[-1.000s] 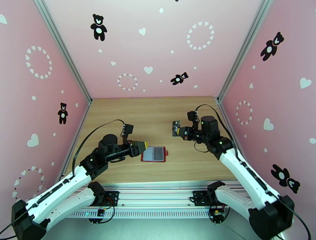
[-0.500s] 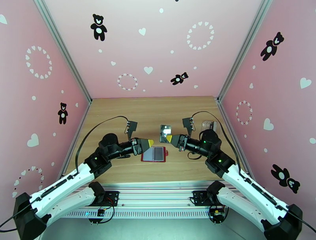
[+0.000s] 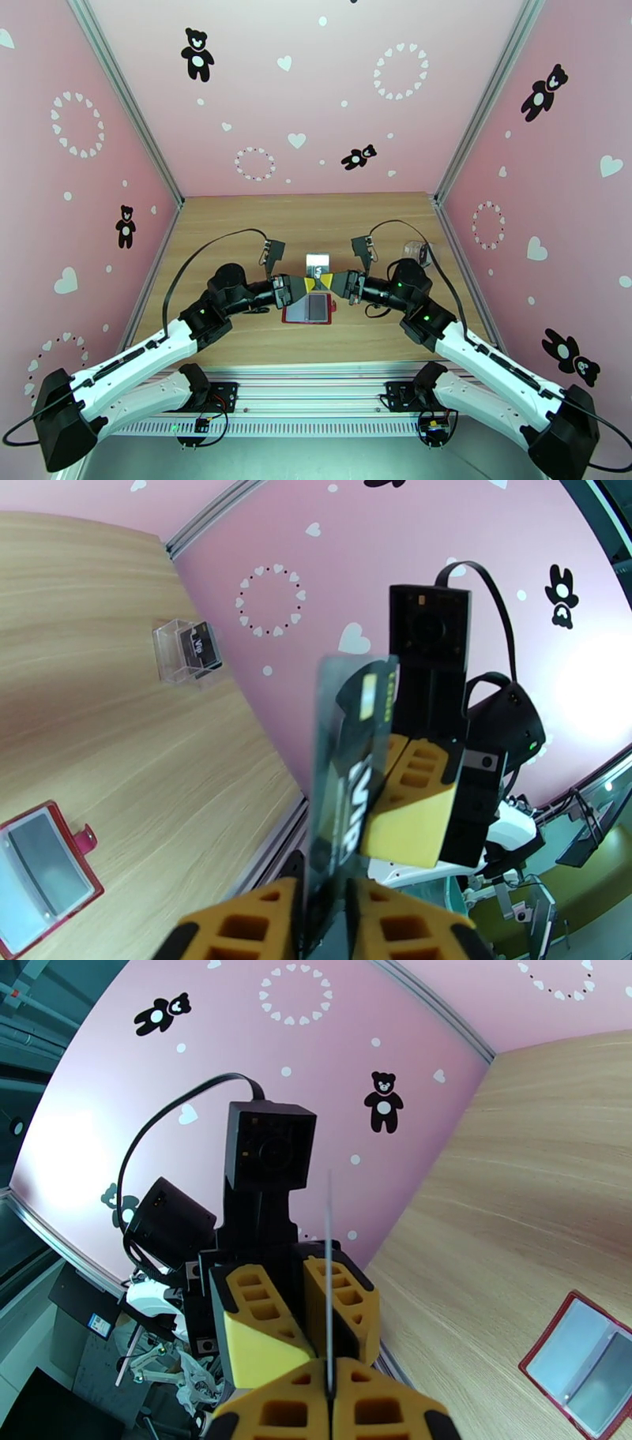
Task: Put the credit cards into the card holder
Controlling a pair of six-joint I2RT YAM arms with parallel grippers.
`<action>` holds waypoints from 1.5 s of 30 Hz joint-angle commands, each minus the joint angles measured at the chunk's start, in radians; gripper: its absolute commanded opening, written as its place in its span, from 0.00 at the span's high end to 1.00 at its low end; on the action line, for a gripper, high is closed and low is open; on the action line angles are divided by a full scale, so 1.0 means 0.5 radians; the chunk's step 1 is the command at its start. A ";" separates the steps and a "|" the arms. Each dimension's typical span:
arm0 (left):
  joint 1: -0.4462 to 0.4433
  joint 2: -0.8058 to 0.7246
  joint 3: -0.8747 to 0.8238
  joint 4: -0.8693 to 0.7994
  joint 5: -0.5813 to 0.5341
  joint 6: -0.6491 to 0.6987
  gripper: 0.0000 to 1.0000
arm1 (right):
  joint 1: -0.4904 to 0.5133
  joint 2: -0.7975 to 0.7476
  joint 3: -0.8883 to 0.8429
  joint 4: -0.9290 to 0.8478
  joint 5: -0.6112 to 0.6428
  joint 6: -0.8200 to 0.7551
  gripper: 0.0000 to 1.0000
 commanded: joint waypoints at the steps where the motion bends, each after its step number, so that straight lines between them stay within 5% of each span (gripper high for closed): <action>1: -0.015 0.003 0.041 0.101 0.072 -0.033 0.87 | 0.025 0.031 0.004 0.081 -0.069 0.006 1.00; 4: -0.015 -0.020 0.032 0.072 0.069 -0.035 0.98 | 0.025 0.051 0.023 0.035 -0.083 -0.022 1.00; 6: -0.014 -0.032 0.025 0.029 0.075 -0.039 1.00 | 0.025 0.048 0.046 0.012 -0.101 -0.067 0.77; 9: -0.015 -0.026 0.018 -0.036 0.104 -0.070 1.00 | 0.025 0.021 0.094 -0.033 -0.117 -0.149 0.69; 22: -0.015 -0.147 -0.073 -0.097 0.189 -0.048 1.00 | 0.025 0.019 0.122 -0.038 -0.132 -0.168 0.76; 35: -0.007 -0.161 -0.068 -0.169 0.138 -0.021 1.00 | 0.027 0.033 0.124 0.011 -0.200 -0.127 0.98; 36: -0.004 -0.162 -0.062 -0.199 0.119 -0.009 0.97 | 0.025 0.036 0.123 0.003 -0.196 -0.132 1.00; 38: -0.001 -0.179 -0.037 -0.330 0.030 0.039 0.68 | 0.025 0.045 0.136 -0.058 -0.175 -0.160 1.00; 41: 0.043 -0.233 0.012 -0.622 -0.183 0.120 0.39 | 0.010 0.102 0.188 -0.294 -0.109 -0.258 1.00; 45: 0.310 -0.231 -0.028 -0.920 -0.280 0.084 0.31 | -0.080 0.311 0.213 -0.526 -0.046 -0.256 1.00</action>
